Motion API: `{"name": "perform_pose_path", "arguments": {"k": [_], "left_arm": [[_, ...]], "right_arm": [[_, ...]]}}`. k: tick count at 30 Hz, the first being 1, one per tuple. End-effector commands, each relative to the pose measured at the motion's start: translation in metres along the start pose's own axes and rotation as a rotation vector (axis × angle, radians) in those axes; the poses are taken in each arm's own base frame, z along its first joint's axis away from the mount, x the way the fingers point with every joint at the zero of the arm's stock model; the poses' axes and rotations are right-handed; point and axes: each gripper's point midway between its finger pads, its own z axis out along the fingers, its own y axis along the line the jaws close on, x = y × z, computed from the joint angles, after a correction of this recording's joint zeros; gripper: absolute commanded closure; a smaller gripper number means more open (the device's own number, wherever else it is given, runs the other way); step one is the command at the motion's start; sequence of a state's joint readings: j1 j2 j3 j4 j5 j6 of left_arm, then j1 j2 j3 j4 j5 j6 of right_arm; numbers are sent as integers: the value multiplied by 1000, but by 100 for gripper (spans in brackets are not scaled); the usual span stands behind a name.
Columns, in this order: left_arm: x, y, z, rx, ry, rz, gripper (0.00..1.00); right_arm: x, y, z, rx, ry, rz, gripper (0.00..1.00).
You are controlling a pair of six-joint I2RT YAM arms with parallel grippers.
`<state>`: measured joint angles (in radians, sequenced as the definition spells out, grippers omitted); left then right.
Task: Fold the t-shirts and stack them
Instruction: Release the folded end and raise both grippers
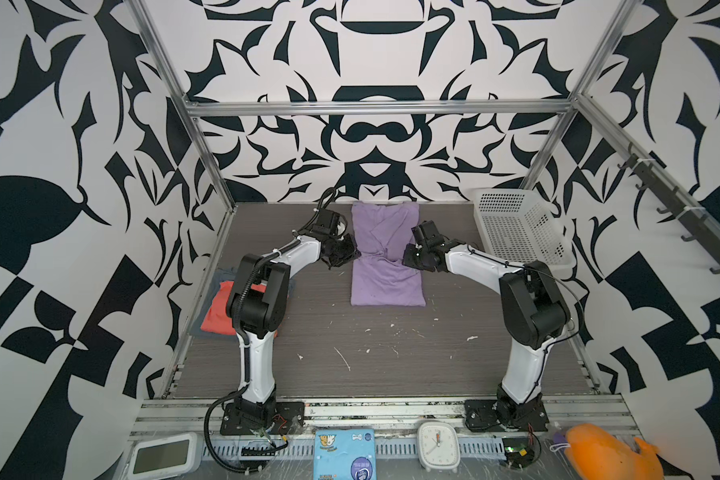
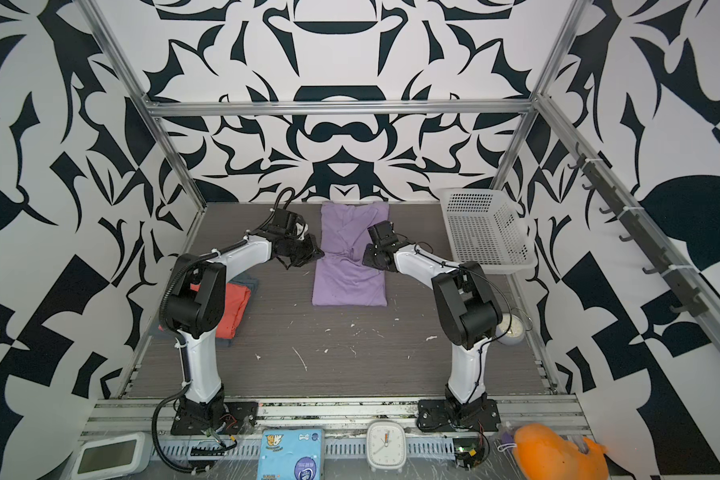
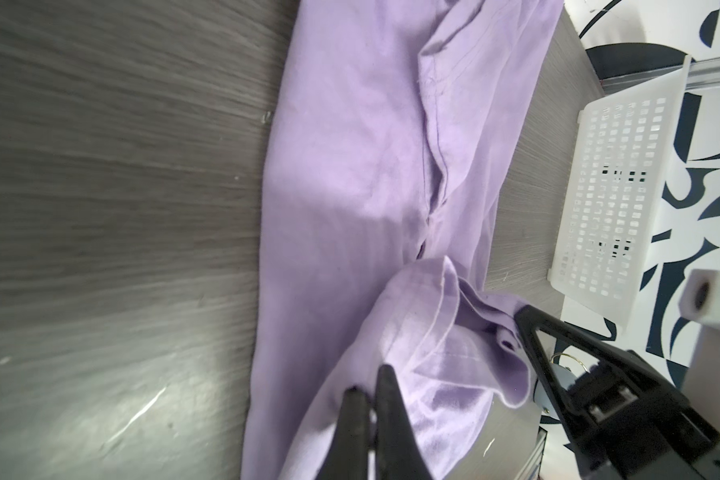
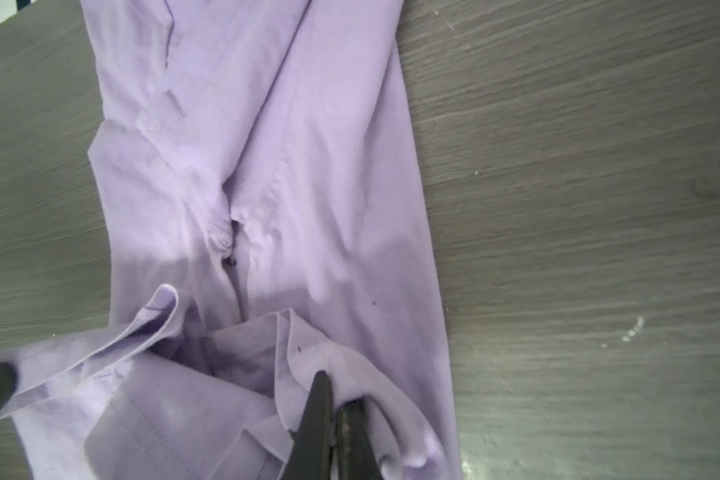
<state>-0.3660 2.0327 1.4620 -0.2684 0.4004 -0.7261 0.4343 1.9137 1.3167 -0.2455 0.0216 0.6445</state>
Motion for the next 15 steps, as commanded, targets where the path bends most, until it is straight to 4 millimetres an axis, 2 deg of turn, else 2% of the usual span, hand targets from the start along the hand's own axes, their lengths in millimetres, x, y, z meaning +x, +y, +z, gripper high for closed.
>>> {"name": "perform_pose_path", "arguments": {"k": [1,3,5,6,9,12,15], "left_arm": [[-20,-6,-5,34,-25,3,83],[-32,-8,-11,39,-53,2,72],[-47,-10,-20,45,-85,2,65],[-54,-11,-25,45,-103,3,59],[-75,-11,-46,41,-149,11,53],[-87,-12,-70,45,-205,22,48],[-85,-10,-87,33,-229,31,44]], "right_arm": [[-40,19,-15,-81,-99,16,85],[-59,24,-22,-123,-145,21,70],[-80,26,-33,-133,-203,26,65],[-90,25,-39,-129,-226,30,61],[-108,22,-54,-114,-263,22,59],[-111,15,-68,-77,-288,-3,59],[-96,12,-71,-90,-241,-18,59]]}}
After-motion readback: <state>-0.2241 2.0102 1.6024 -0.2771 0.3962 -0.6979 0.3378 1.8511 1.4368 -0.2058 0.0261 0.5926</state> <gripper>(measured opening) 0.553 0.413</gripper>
